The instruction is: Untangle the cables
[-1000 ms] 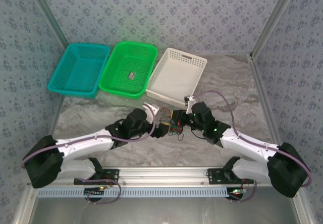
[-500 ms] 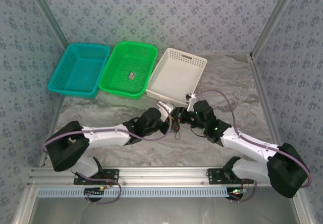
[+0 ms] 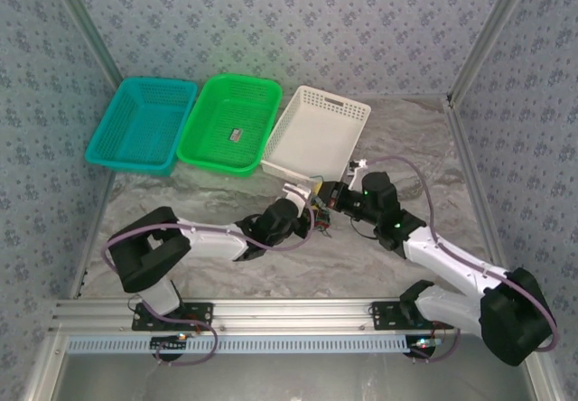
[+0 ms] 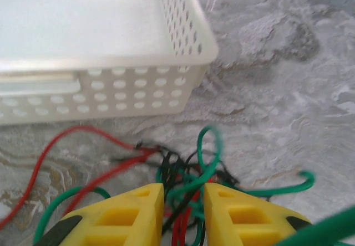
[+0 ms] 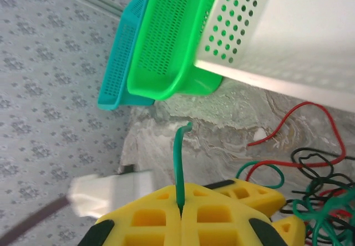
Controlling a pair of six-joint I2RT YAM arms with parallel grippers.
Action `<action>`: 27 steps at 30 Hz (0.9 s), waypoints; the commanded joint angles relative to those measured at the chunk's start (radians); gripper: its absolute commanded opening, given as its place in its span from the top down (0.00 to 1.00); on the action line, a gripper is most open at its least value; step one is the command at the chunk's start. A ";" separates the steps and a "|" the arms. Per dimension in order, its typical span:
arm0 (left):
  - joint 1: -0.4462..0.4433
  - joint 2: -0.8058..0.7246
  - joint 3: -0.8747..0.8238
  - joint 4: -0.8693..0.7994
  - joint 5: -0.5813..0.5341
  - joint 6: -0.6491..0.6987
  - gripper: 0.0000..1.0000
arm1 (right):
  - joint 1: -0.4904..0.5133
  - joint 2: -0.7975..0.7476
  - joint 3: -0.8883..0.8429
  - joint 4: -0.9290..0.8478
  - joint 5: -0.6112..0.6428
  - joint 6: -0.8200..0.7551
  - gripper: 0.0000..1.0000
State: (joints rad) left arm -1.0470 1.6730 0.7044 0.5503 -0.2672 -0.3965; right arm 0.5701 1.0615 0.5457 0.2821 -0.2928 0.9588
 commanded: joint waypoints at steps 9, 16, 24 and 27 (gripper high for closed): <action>0.036 0.095 -0.032 -0.003 0.018 -0.126 0.64 | -0.030 -0.096 0.043 0.152 -0.115 0.019 1.00; 0.050 0.107 -0.034 0.007 0.057 -0.133 0.60 | -0.037 -0.167 0.087 0.164 -0.176 -0.036 1.00; 0.062 0.134 -0.059 0.022 0.090 -0.156 0.52 | -0.122 -0.224 0.162 0.169 -0.250 -0.040 1.00; 0.070 0.121 -0.098 0.061 0.105 -0.164 0.45 | -0.145 -0.232 0.193 0.135 -0.258 -0.054 1.00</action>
State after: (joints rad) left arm -1.0008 1.7527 0.6849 0.7509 -0.1654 -0.5446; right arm 0.4438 0.9016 0.6064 0.2520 -0.4885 0.9215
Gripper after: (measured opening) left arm 0.545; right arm 0.036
